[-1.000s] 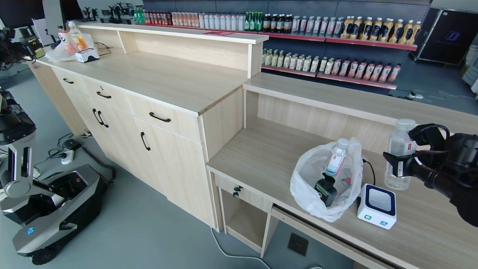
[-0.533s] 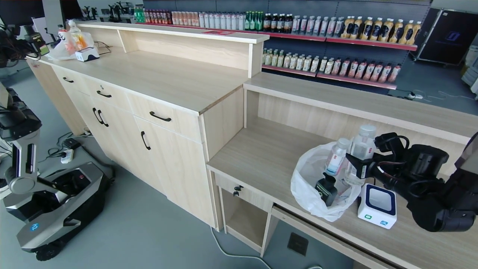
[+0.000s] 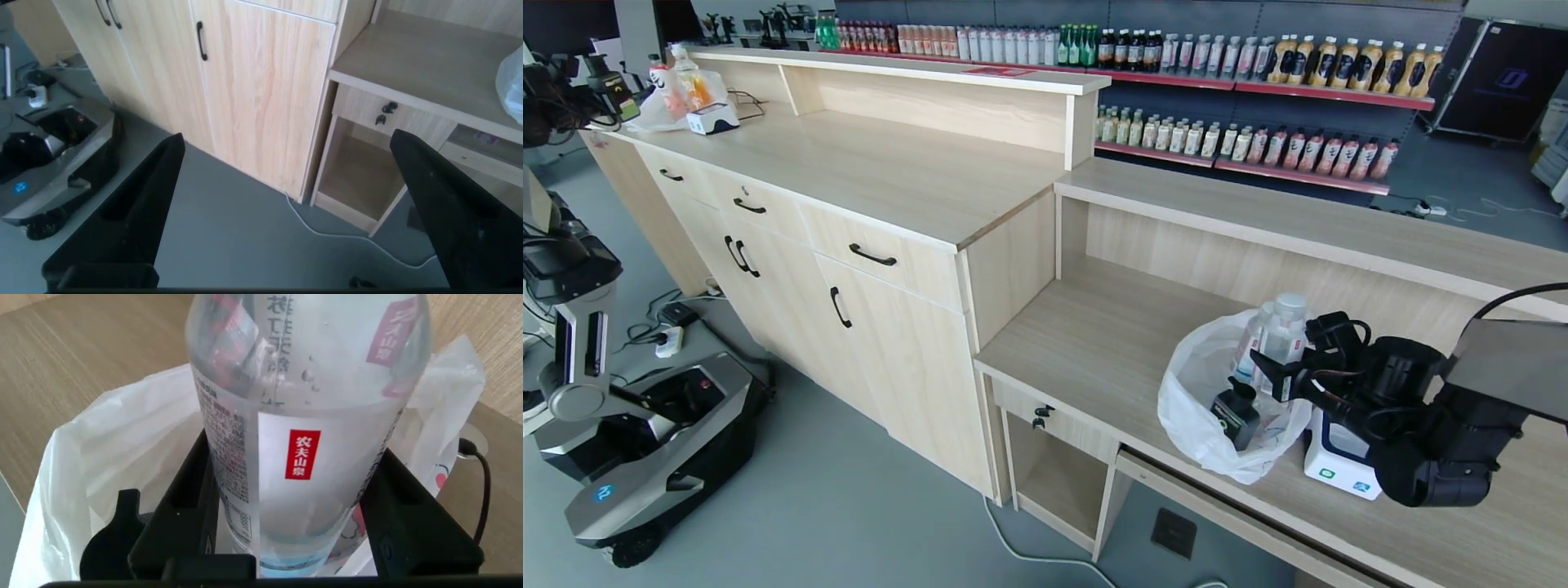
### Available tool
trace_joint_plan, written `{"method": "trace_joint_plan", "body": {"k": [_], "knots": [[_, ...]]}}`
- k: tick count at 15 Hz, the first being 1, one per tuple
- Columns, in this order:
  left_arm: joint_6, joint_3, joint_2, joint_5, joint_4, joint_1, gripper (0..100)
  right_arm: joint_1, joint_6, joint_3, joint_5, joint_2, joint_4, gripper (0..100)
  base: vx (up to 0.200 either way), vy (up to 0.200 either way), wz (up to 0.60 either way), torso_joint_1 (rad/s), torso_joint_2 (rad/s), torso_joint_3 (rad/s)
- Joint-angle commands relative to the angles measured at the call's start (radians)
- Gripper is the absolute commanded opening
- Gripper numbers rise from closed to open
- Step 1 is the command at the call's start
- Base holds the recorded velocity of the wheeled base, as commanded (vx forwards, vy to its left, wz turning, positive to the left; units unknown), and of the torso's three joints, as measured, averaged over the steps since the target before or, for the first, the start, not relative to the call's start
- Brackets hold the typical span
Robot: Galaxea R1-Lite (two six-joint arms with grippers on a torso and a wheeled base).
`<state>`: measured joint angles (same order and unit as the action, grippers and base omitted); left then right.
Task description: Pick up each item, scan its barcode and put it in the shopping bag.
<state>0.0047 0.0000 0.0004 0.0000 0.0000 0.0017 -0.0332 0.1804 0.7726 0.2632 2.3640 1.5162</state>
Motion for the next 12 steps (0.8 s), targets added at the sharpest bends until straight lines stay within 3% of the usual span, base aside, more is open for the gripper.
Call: {"method": "trace_joint_plan", "body": {"k": [1, 12], "knots": [[0.0, 0.0, 0.0, 0.0, 0.0, 0.0, 100, -0.001, 0.001, 0.01, 0.01, 0.049, 0.012, 0, 0.0, 0.0, 0.0, 0.0, 0.0, 0.0], [0.0, 0.0, 0.0, 0.0, 0.0, 0.0, 100, -0.02, 0.008, 0.065, 0.016, 0.129, 0.015, 0, 0.0, 0.0, 0.0, 0.0, 0.0, 0.0]]}}
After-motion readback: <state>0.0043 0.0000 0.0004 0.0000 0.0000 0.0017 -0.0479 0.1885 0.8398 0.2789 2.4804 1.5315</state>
